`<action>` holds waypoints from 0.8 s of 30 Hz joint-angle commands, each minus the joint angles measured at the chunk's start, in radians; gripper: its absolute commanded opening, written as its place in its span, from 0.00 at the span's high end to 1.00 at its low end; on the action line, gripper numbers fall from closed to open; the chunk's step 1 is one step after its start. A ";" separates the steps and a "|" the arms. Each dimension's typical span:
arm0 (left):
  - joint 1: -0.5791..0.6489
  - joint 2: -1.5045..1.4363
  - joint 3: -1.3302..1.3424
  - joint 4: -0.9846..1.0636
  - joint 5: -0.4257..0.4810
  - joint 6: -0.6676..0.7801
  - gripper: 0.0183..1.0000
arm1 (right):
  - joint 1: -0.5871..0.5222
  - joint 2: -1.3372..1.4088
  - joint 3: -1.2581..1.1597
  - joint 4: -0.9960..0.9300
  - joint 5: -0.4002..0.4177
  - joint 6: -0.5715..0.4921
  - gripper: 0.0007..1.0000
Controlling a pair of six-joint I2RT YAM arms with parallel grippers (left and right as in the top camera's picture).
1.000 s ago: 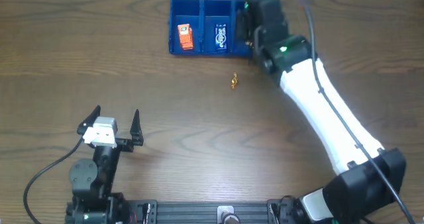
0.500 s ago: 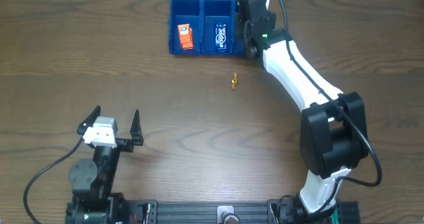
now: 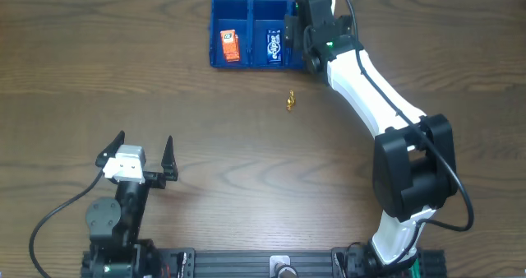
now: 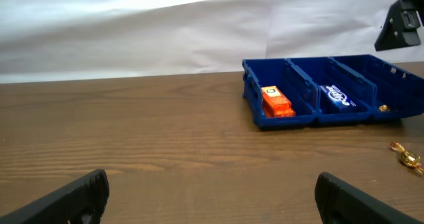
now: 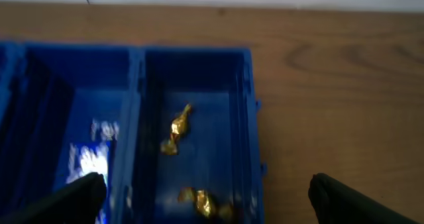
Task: Sort Candies Into Trays
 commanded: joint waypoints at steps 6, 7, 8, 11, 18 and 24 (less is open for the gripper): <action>-0.002 -0.006 -0.019 -0.033 0.022 0.014 0.00 | 0.051 -0.042 0.005 -0.326 -0.229 0.157 0.00; -0.002 -0.006 -0.019 -0.033 0.022 0.014 0.00 | 0.057 -0.041 0.005 -0.346 -0.258 0.157 0.00; -0.002 -0.006 -0.019 -0.033 0.022 0.014 0.00 | 0.064 -0.041 0.005 -0.361 -0.267 0.158 0.00; -0.002 -0.006 -0.019 -0.033 0.022 0.014 0.00 | 0.090 -0.036 0.004 -0.398 -0.269 0.157 0.00; -0.002 -0.006 -0.019 -0.033 0.022 0.014 0.00 | 0.120 0.037 0.000 -0.425 -0.269 0.162 0.00; -0.002 -0.006 -0.019 -0.033 0.022 0.014 0.00 | 0.120 0.097 -0.001 -0.467 -0.269 0.188 0.00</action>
